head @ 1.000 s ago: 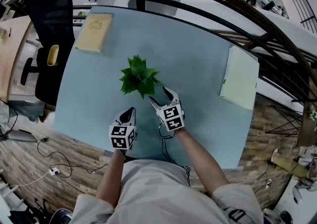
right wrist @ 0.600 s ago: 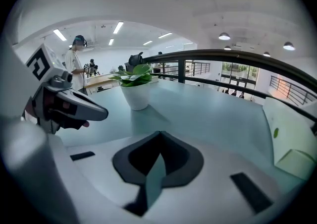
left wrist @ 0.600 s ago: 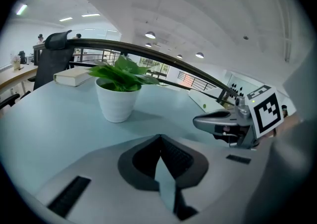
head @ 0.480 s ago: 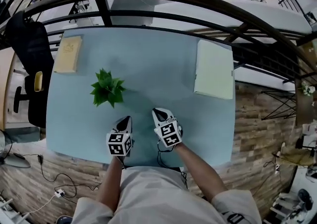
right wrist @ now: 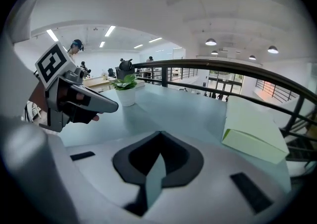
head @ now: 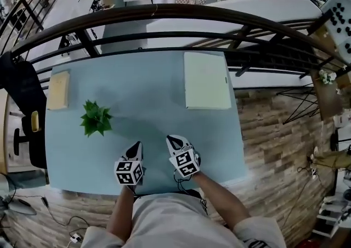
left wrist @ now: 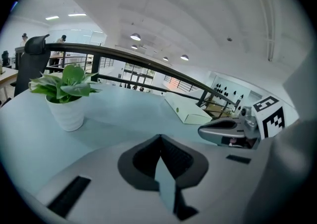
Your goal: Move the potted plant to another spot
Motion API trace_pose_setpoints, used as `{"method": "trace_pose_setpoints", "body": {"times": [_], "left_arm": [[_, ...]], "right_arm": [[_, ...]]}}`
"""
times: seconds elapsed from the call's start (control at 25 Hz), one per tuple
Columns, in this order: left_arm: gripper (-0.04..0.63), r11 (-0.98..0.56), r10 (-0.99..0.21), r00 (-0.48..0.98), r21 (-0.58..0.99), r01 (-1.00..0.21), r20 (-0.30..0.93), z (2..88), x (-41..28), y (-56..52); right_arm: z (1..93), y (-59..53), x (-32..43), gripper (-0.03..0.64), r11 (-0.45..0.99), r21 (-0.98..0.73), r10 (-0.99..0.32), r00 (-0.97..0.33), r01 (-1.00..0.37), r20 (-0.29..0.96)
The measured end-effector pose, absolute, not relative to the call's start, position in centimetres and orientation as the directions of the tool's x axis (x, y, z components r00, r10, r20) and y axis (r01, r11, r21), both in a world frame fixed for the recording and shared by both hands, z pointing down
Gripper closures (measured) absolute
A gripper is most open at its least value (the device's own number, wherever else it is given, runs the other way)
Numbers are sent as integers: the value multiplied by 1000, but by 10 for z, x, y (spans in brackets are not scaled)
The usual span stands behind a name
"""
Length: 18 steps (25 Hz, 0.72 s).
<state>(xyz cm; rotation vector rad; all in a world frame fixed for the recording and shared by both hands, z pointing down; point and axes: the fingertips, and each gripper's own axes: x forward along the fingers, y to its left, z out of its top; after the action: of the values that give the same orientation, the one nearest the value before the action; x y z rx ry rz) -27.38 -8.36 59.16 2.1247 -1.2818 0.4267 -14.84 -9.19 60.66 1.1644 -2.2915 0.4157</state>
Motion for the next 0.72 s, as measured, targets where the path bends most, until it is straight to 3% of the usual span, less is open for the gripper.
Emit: {"method": "trace_pose_setpoints", "body": {"times": [0.36, 0.72], "left_arm": [[584, -404, -748, 498, 294, -866, 439, 509, -235, -91], [584, -447, -852, 476, 170, -878, 218, 388, -208, -112]], "right_arm": [[514, -101, -98, 614, 500, -17, -783, -460, -866, 419], [393, -122, -75, 614, 520, 69, -843, -498, -851, 204]]}}
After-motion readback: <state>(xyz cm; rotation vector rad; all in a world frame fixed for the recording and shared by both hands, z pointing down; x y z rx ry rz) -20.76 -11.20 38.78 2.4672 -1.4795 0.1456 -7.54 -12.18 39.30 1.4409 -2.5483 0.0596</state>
